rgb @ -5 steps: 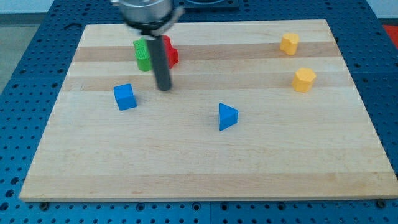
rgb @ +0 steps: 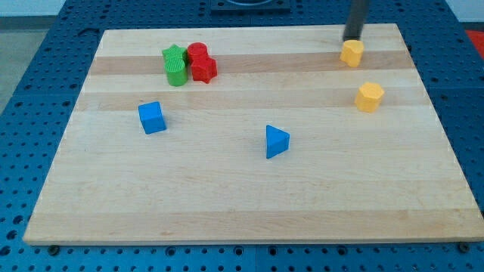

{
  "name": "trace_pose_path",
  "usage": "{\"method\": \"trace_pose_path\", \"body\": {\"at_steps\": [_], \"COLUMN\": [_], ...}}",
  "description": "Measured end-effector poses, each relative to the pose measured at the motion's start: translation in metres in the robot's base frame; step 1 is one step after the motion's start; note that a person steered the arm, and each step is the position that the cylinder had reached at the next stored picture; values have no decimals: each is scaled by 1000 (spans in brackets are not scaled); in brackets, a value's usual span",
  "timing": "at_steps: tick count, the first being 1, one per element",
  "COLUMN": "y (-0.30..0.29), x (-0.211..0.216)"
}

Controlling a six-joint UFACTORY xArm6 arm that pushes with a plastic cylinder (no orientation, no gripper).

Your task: Push the yellow heart down and a bit left

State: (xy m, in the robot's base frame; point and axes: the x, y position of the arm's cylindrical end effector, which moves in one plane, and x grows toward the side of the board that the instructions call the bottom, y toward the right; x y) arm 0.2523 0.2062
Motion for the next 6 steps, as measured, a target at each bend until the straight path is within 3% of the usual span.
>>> {"method": "trace_pose_path", "body": {"at_steps": [2,3,5,6], "y": [-5,-8,66,48], "x": [89,103,37,37]}}
